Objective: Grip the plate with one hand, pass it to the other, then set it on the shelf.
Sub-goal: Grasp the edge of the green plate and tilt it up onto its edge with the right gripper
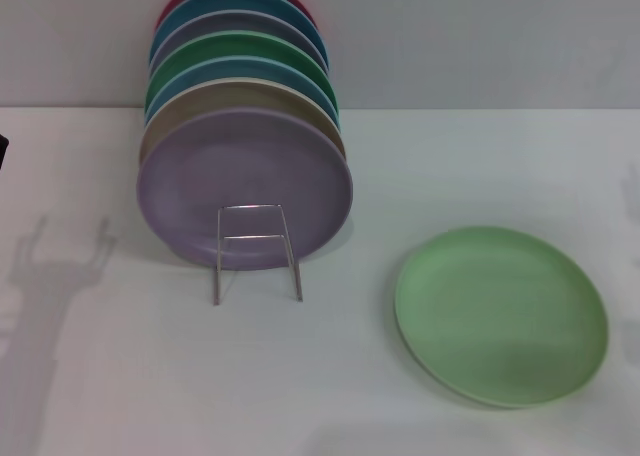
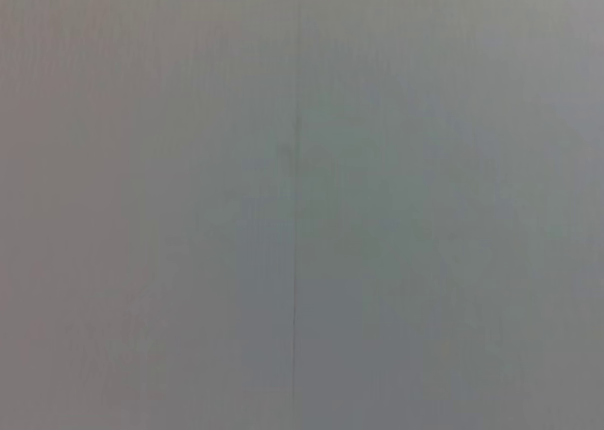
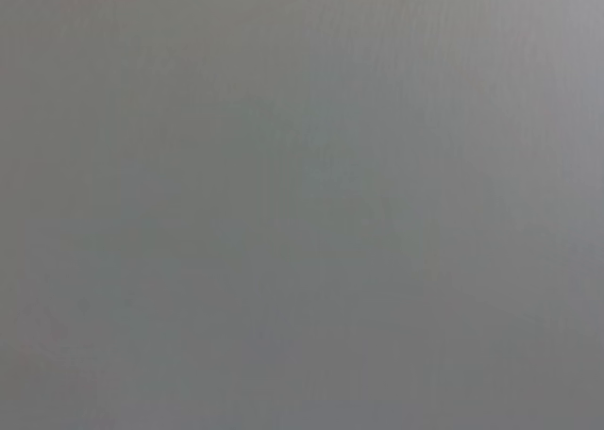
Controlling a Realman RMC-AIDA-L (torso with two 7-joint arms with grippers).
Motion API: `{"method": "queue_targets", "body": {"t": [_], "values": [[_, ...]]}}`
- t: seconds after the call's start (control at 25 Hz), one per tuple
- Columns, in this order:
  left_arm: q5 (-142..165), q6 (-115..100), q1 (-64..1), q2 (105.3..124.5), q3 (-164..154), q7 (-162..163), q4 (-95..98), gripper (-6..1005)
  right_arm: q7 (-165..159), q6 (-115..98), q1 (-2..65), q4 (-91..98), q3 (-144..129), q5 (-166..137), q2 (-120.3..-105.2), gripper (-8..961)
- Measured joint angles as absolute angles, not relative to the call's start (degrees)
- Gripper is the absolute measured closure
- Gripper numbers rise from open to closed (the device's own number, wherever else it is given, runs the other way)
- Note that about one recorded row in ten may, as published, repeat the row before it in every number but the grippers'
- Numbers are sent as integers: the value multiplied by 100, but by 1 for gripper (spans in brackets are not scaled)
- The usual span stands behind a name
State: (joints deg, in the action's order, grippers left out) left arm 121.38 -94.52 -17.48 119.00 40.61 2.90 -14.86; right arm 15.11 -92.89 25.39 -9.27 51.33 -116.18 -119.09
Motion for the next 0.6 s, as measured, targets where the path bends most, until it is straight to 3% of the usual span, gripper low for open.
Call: {"method": "queue_targets", "body": {"t": [0.6], "values": [[12138,-9453,-1775,11898,4060,290,-1467,208,1557,-9289,2549,-926,5126,-11620,-11911,287]]}}
